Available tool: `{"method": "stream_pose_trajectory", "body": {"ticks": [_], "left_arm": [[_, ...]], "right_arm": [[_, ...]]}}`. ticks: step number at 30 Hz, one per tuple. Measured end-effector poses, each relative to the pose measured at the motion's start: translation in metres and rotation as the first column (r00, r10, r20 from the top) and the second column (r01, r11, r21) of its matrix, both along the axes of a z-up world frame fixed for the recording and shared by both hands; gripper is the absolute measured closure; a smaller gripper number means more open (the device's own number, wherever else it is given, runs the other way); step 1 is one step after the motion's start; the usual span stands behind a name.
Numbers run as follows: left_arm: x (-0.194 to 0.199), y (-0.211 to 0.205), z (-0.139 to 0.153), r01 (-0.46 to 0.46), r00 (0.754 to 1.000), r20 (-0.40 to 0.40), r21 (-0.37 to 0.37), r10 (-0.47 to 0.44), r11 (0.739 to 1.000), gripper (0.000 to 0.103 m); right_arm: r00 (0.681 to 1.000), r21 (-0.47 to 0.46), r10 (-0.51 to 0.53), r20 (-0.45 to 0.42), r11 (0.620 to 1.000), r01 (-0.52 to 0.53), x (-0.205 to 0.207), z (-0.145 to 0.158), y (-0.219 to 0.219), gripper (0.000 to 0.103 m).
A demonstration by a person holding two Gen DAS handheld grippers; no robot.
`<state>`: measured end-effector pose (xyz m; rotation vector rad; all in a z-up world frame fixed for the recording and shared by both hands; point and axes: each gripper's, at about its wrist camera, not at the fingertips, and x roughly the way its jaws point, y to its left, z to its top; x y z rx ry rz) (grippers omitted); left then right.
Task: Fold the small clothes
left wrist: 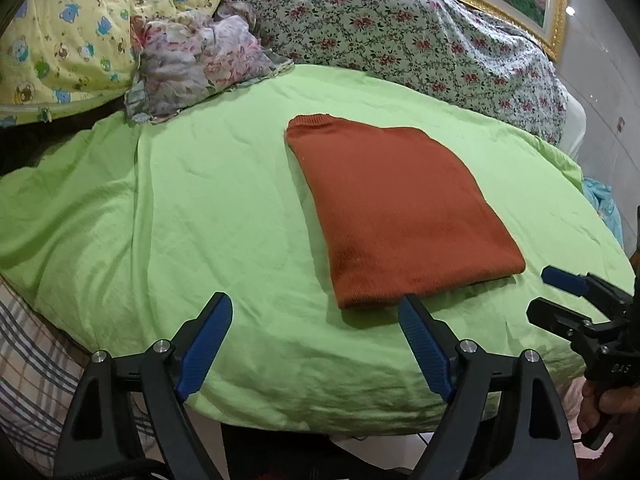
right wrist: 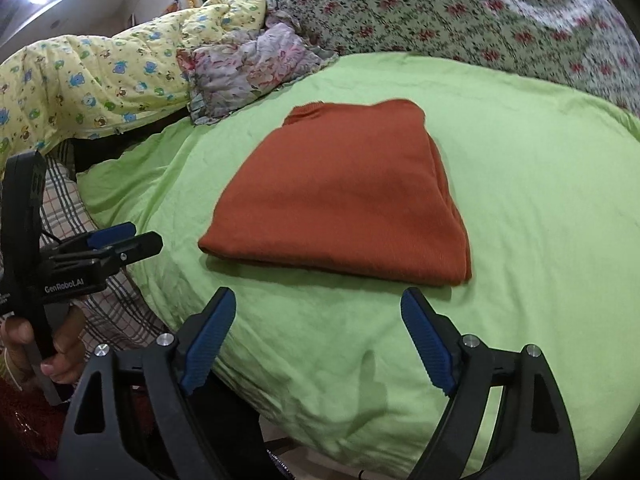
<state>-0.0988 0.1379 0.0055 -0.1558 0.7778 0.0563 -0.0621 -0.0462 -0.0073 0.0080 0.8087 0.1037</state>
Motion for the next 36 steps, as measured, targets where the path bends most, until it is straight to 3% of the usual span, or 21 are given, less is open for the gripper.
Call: {"method": "stream_pose_trajectory", "body": {"ticks": [4, 20, 36], "left_arm": [[0.008, -0.004, -0.007, 0.005, 1.000, -0.020, 0.037, -0.004, 0.999, 0.014], [0.050, -0.004, -0.022, -0.021, 0.991, -0.128, 0.139, 0.040, 0.990, 0.014], [0.075, -0.001, -0.022, -0.020, 0.985, -0.167, 0.148, 0.045, 0.989, 0.013]], "right_arm": [[1.000, -0.024, 0.019, 0.021, 1.000, -0.018, 0.007, 0.004, 0.006, 0.009], [1.000, -0.018, -0.020, -0.019, 1.000, 0.020, 0.044, -0.004, 0.012, 0.009], [0.997, -0.007, -0.018, -0.078, 1.000, 0.018, 0.074, -0.011, 0.013, 0.008]]}}
